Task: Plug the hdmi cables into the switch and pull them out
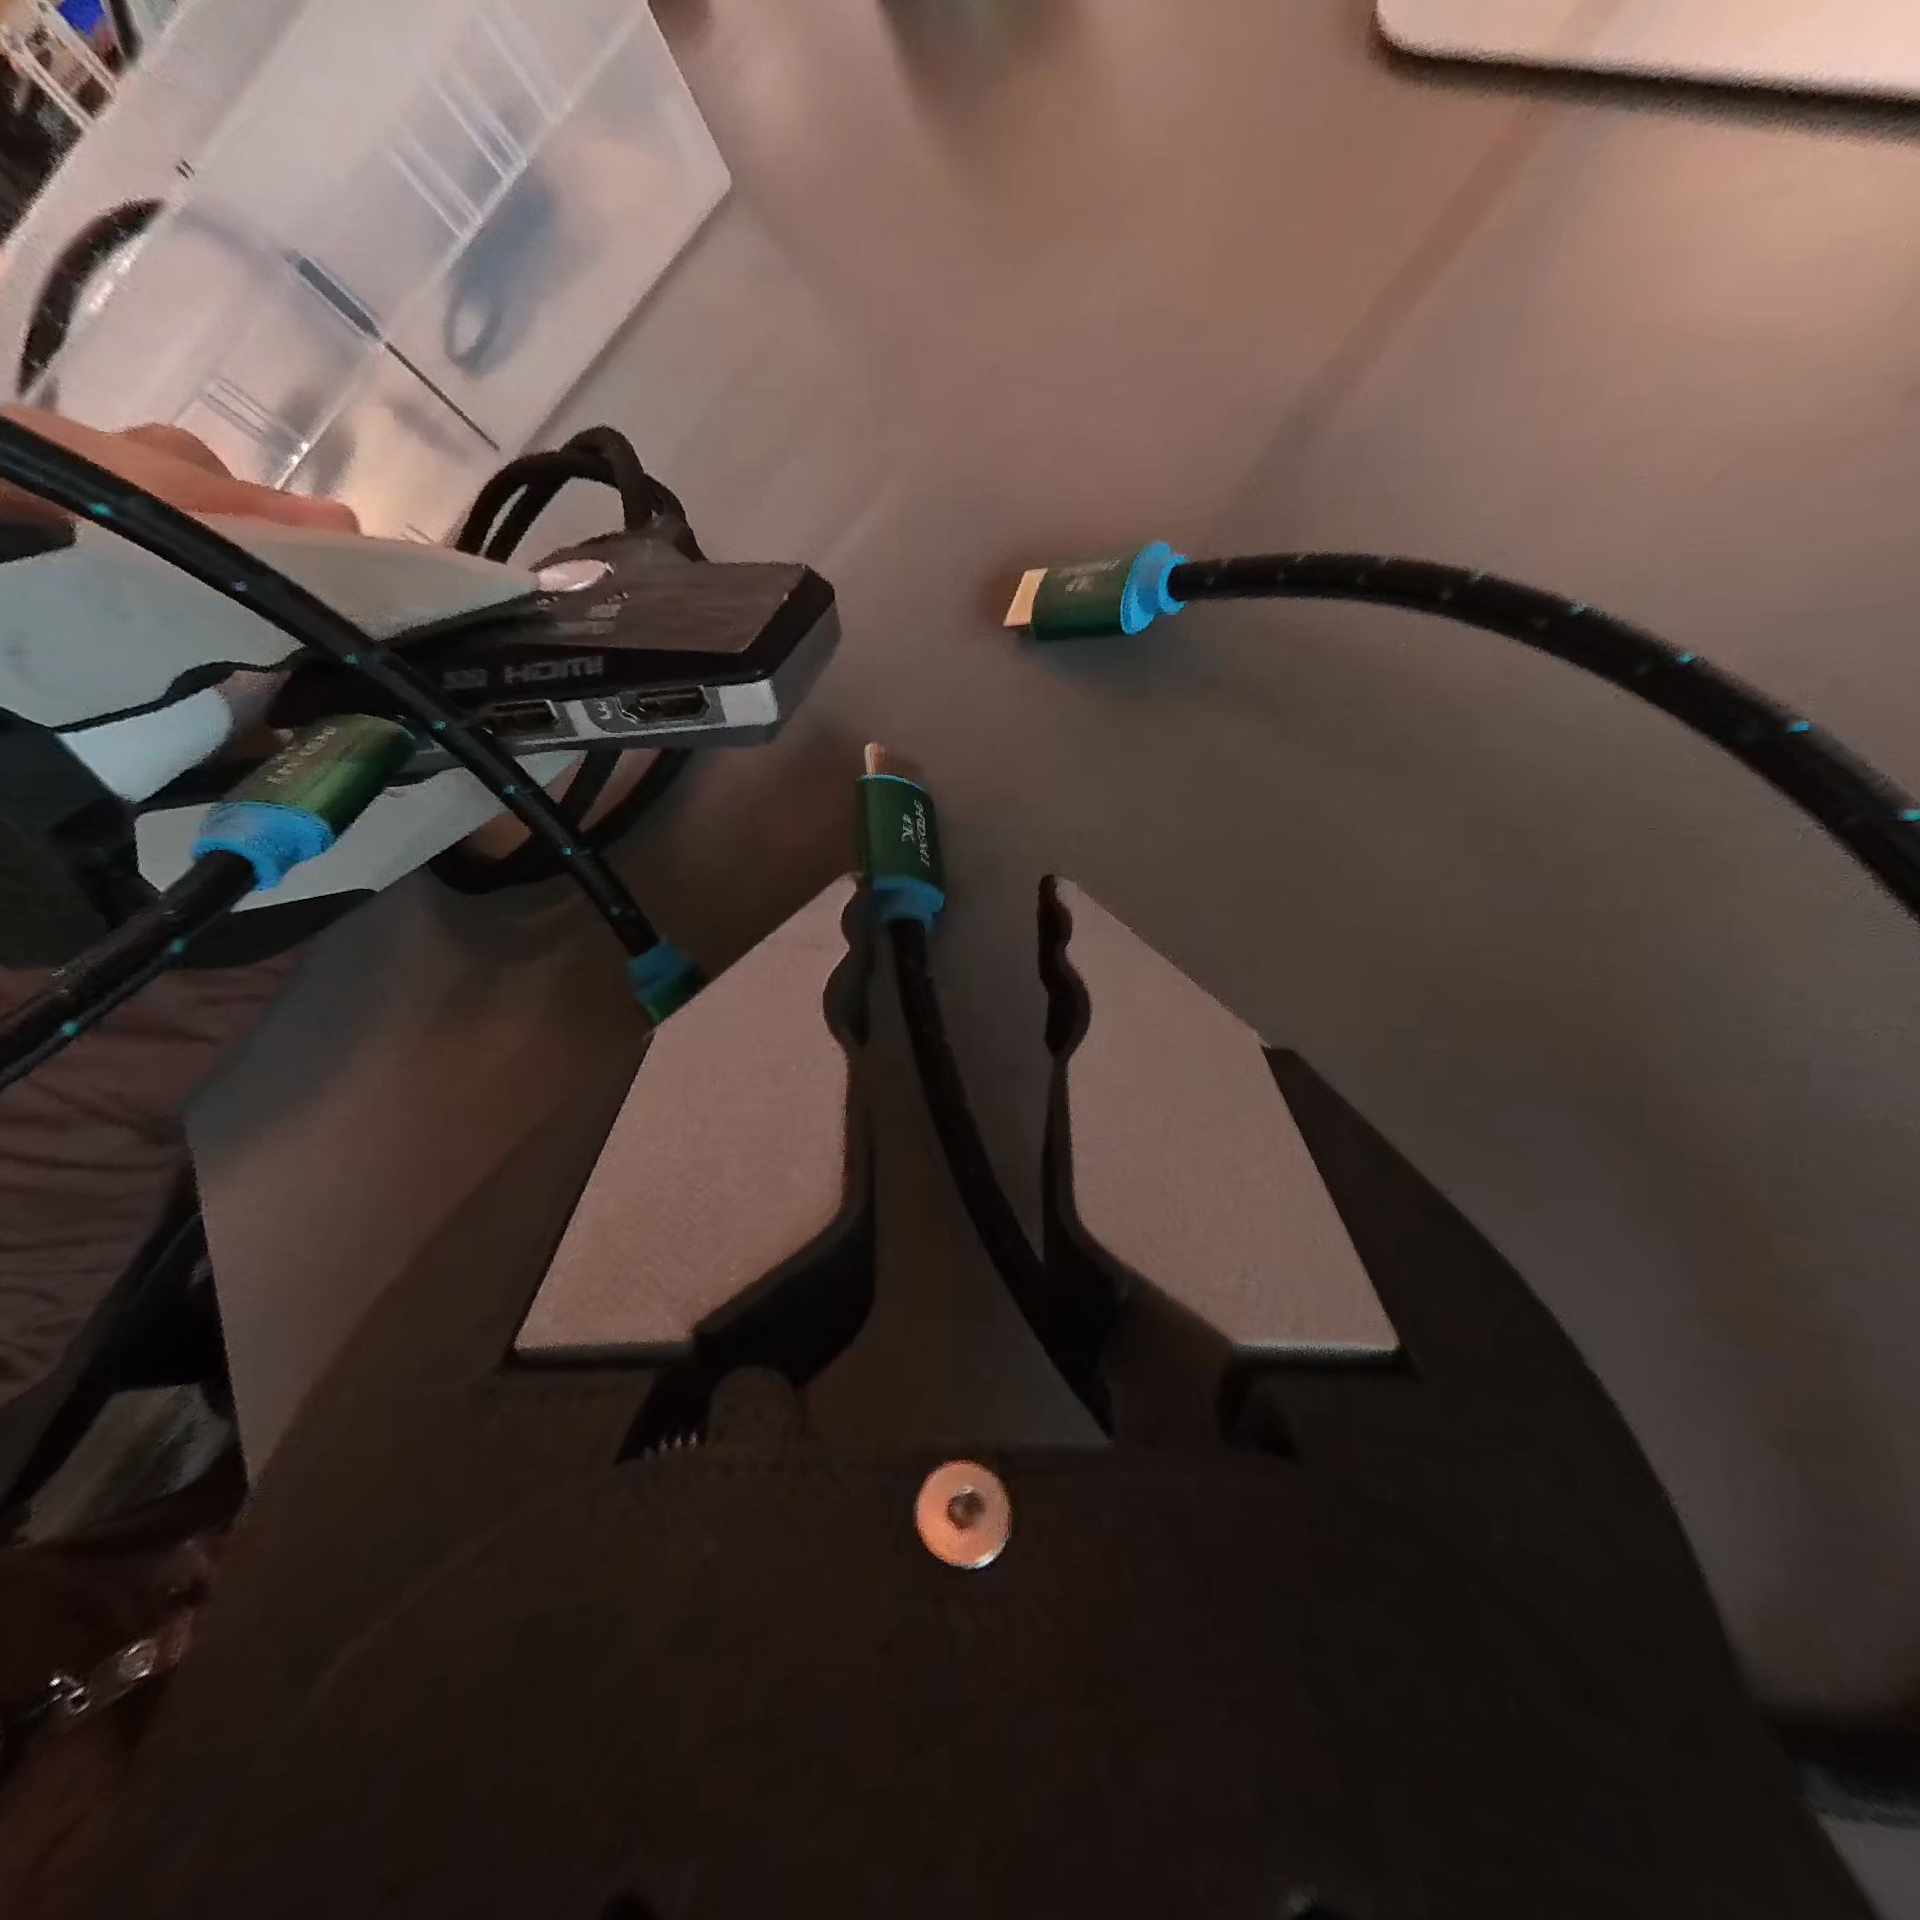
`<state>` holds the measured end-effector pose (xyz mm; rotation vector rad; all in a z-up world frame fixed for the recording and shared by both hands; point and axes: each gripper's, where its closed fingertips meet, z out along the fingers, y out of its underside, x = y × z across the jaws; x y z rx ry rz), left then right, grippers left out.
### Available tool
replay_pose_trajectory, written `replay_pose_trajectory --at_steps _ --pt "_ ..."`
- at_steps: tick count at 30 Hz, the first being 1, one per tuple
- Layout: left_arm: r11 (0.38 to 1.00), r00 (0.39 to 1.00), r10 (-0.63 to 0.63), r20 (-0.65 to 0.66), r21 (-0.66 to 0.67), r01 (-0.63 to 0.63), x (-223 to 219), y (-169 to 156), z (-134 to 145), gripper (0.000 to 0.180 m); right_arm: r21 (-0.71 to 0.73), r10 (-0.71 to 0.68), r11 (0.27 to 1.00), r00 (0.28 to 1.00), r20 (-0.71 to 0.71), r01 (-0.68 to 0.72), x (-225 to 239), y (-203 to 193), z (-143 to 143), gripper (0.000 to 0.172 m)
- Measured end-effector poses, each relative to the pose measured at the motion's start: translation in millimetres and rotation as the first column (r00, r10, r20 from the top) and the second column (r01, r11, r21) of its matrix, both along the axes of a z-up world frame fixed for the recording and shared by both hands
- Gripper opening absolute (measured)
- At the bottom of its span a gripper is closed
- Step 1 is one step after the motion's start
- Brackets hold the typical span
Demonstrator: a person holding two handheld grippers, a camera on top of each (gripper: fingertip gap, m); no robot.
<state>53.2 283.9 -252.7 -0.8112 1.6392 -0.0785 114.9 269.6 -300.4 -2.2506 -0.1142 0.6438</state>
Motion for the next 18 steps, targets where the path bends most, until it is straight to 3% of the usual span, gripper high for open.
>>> replay_pose_trajectory --at_steps 18 --pt "1.0 1.0 -0.001 -0.001 0.001 0.001 -1.3 -0.3 0.3 0.02 -0.071 0.009 0.997 0.995 -0.102 -0.017 -11.8 -1.6 -4.9 0.029"
